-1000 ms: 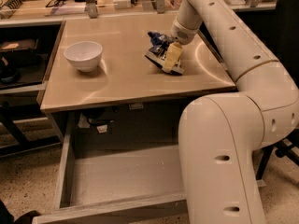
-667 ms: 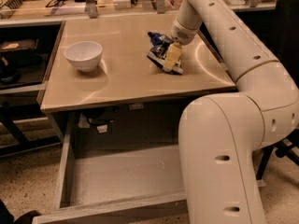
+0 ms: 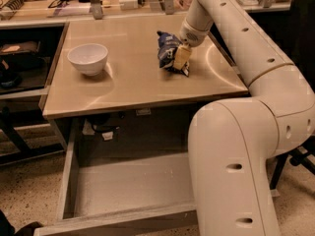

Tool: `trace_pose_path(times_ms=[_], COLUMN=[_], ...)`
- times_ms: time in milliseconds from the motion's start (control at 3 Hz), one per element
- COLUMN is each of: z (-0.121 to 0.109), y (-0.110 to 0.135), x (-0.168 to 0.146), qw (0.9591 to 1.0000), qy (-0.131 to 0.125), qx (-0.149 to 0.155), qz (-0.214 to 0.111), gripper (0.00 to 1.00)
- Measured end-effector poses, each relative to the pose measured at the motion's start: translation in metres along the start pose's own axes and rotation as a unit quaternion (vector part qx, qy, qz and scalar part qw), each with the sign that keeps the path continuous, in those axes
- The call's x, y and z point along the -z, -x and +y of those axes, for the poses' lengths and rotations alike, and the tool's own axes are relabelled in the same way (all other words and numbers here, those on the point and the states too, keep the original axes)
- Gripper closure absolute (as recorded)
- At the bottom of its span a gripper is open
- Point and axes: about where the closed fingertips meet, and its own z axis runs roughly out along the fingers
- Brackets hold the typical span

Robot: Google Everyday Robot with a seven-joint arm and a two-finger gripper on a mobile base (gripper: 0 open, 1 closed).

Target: Place blue chip bag into top drawer

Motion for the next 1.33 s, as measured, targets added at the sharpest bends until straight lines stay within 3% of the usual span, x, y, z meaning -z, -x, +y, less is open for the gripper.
trace_pose_path(times_ms=[333,1000,1333], z=[0.000,0.000,0.002], y=[0.000,0.001,-0.001], x=[0.000,0.003,0.025], qw=[1.0000,1.0000,0.9997], qy=[0.000,0.000,-0.023], qx=[0.000,0.000,0.008], qz=[0.000,0.000,-0.001], gripper=[1.00,1.00,1.00])
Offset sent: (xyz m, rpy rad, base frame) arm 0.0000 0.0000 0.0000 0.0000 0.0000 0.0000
